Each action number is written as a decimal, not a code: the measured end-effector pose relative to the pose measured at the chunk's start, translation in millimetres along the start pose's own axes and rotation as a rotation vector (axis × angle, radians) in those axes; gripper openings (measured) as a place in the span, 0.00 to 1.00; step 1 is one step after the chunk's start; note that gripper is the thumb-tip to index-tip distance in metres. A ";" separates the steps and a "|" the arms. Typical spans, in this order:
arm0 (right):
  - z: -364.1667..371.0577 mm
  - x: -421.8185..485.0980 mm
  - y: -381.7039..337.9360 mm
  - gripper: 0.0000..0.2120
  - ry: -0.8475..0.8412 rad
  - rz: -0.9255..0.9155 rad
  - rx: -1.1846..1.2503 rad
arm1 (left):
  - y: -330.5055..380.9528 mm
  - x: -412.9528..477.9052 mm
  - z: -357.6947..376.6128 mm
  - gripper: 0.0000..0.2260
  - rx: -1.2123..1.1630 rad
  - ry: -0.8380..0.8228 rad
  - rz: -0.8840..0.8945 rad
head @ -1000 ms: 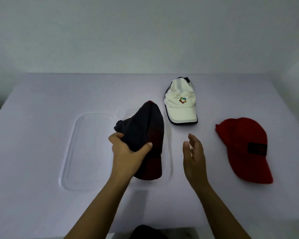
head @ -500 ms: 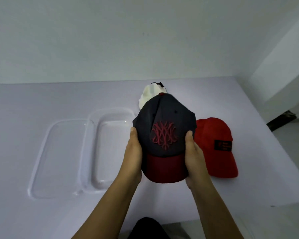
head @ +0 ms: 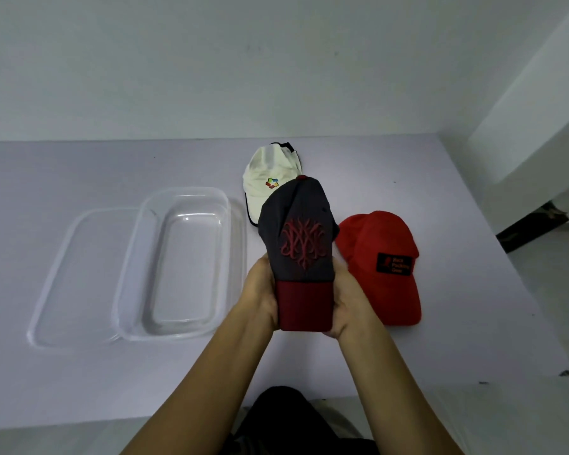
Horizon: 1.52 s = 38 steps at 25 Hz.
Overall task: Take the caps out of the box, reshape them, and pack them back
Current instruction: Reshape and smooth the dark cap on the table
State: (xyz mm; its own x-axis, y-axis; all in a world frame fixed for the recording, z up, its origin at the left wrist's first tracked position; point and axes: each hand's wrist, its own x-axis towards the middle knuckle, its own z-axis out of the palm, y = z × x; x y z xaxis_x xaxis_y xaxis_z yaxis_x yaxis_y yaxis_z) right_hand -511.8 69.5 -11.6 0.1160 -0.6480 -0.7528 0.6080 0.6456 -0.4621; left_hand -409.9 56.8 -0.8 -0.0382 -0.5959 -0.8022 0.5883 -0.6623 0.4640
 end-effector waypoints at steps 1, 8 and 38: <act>-0.6 1.2 -2.8 0.19 -0.016 -0.006 -0.008 | 1.8 -0.7 1.2 0.16 -0.001 -0.016 0.000; -4.0 16.8 -21.2 0.21 0.080 -0.009 -0.175 | 15.8 2.2 -6.3 0.12 0.063 0.040 -0.039; 12.8 25.4 -17.2 0.12 0.134 -0.078 0.071 | 36.5 13.2 -8.7 0.11 -0.074 0.097 -0.056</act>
State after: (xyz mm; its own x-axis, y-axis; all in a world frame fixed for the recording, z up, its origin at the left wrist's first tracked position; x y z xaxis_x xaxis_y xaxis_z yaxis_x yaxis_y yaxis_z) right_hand -509.3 36.7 -16.8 -0.0365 -0.6327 -0.7735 0.6653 0.5622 -0.4912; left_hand -382.0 28.8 2.3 0.0031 -0.5097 -0.8604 0.6457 -0.6560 0.3909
